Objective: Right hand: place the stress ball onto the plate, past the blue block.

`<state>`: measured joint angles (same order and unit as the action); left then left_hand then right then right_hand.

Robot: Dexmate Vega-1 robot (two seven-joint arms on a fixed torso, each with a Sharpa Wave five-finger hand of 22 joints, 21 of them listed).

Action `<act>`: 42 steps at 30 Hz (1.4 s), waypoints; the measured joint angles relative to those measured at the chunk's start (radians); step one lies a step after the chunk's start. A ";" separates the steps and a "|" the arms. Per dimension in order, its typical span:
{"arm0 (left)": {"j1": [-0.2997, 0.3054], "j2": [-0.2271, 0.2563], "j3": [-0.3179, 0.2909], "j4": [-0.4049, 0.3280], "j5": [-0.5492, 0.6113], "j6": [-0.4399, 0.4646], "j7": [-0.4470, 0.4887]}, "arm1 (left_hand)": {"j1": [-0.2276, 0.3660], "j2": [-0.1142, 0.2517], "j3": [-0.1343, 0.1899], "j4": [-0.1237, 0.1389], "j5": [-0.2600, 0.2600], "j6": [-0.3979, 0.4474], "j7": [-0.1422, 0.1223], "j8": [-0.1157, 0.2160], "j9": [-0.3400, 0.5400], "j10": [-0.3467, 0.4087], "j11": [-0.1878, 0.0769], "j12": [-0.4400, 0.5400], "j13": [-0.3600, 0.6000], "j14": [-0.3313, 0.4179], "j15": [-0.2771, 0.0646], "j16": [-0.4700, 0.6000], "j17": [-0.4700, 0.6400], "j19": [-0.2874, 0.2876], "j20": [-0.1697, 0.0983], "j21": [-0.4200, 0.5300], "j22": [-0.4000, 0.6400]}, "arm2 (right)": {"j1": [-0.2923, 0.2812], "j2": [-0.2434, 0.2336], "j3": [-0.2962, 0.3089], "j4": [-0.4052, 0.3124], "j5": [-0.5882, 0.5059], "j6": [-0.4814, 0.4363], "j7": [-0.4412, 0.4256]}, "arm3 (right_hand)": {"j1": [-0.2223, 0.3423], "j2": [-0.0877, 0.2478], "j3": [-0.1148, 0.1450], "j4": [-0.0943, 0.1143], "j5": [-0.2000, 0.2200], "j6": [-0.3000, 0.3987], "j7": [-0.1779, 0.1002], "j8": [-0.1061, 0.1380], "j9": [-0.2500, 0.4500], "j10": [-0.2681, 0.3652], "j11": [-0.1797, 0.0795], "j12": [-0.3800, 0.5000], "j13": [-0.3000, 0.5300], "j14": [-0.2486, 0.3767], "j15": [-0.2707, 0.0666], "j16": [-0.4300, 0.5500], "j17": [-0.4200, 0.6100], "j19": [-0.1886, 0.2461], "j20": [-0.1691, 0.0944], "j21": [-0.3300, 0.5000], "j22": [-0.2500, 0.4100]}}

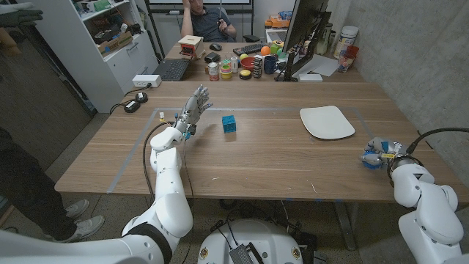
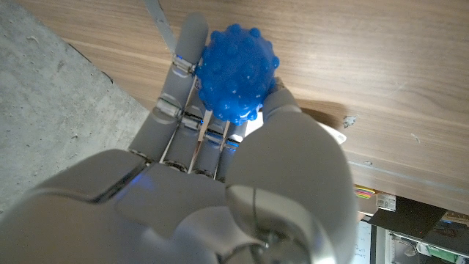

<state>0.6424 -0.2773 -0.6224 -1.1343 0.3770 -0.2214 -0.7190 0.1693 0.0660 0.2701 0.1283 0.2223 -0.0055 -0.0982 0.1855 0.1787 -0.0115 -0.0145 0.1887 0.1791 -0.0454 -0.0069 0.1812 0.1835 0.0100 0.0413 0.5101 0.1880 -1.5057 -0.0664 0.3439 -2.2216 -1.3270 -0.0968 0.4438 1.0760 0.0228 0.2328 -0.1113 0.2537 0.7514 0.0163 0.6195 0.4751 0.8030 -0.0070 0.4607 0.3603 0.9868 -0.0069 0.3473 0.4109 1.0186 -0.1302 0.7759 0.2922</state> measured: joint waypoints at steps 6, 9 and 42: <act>-0.001 0.002 -0.002 0.003 0.000 -0.002 0.000 | 0.000 0.000 0.000 0.000 0.000 0.000 0.000 0.000 0.000 0.000 0.000 0.000 0.000 0.000 0.000 0.000 0.000 0.000 0.000 0.000 0.000 | -0.007 0.014 0.009 -0.022 0.010 0.015 -0.030 | 0.013 0.013 -0.010 0.001 0.000 -0.014 -0.004 0.006 0.000 -0.005 0.002 0.000 0.004 0.001 0.001 -0.005 0.000 -0.007 0.007 -0.007 -0.012; -0.002 0.003 -0.003 0.005 -0.002 -0.003 -0.001 | 0.000 0.000 0.000 0.000 0.000 0.000 0.000 0.000 0.000 0.000 0.000 0.000 0.000 0.000 0.000 0.000 0.000 0.000 0.000 0.000 0.000 | -0.010 0.022 0.012 -0.032 0.017 0.028 -0.055 | 0.013 0.013 -0.012 0.004 0.000 -0.014 -0.004 0.010 0.004 -0.012 -0.002 0.000 0.006 0.006 -0.005 -0.012 -0.001 -0.007 0.007 -0.008 -0.018; 0.048 -0.017 -0.008 -0.114 -0.024 0.032 -0.039 | 0.000 0.000 -0.004 -0.004 0.000 0.000 0.000 0.000 0.000 0.000 0.000 0.000 0.000 0.000 0.000 0.000 0.000 0.000 0.000 0.000 0.000 | 0.055 0.079 -0.007 0.002 0.122 0.129 -0.257 | 0.006 0.023 -0.020 0.012 0.013 -0.032 -0.004 0.028 0.075 -0.027 0.002 0.000 0.018 -0.010 -0.021 -0.042 0.000 -0.025 0.025 -0.021 -0.051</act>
<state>0.6903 -0.2943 -0.6304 -1.2479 0.3526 -0.1898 -0.7584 0.1692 0.0660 0.2659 0.1240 0.2223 -0.0055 -0.0982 0.1855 0.1787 -0.0114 -0.0144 0.1887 0.1791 -0.0454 -0.0070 0.1812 0.1836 0.0099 0.0413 0.5101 0.1880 -1.4508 0.0123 0.3369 -2.2197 -1.2053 0.0324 0.1870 1.0825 0.0454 0.2124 -0.0993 0.2665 0.7194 0.0126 0.6480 0.5501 0.7764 -0.0051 0.4607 0.3787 0.9773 -0.0274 0.3057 0.4107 0.9936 -0.1056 0.7545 0.2414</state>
